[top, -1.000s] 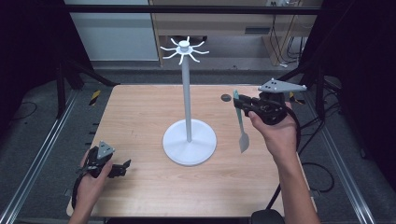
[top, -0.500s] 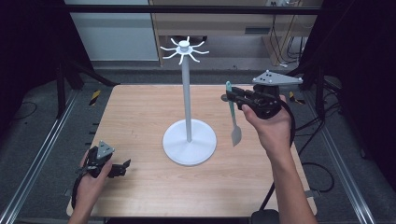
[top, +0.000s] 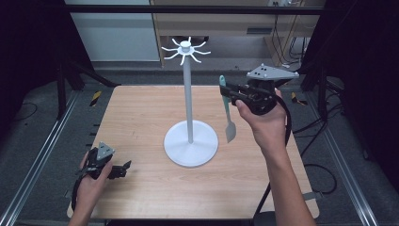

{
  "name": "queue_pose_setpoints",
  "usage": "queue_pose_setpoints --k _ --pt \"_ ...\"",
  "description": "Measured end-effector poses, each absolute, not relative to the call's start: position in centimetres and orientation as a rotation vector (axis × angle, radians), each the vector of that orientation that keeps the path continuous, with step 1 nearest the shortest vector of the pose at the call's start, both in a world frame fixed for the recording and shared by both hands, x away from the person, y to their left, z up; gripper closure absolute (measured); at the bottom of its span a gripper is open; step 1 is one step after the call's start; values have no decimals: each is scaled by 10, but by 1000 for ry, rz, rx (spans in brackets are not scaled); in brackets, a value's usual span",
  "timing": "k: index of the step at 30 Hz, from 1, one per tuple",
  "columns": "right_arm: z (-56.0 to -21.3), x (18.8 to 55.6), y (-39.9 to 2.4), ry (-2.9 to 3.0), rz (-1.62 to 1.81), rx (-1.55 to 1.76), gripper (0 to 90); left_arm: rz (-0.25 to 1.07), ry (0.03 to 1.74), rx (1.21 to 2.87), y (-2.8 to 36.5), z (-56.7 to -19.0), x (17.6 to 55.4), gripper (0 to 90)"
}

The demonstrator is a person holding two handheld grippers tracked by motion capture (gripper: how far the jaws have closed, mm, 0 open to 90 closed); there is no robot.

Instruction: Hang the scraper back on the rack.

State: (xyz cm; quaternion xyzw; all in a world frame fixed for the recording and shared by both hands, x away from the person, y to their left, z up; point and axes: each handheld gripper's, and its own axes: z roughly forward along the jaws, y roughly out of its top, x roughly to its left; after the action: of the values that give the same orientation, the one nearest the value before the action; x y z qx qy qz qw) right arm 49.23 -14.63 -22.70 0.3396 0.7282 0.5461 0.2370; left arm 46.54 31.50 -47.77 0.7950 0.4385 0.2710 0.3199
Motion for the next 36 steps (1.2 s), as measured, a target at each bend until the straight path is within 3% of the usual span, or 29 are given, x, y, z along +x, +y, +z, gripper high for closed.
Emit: queue_pose_setpoints --k 36 --pt "-199 482 -130 1957 1545 844 746 712 1152 2092 315 -478 465 29"
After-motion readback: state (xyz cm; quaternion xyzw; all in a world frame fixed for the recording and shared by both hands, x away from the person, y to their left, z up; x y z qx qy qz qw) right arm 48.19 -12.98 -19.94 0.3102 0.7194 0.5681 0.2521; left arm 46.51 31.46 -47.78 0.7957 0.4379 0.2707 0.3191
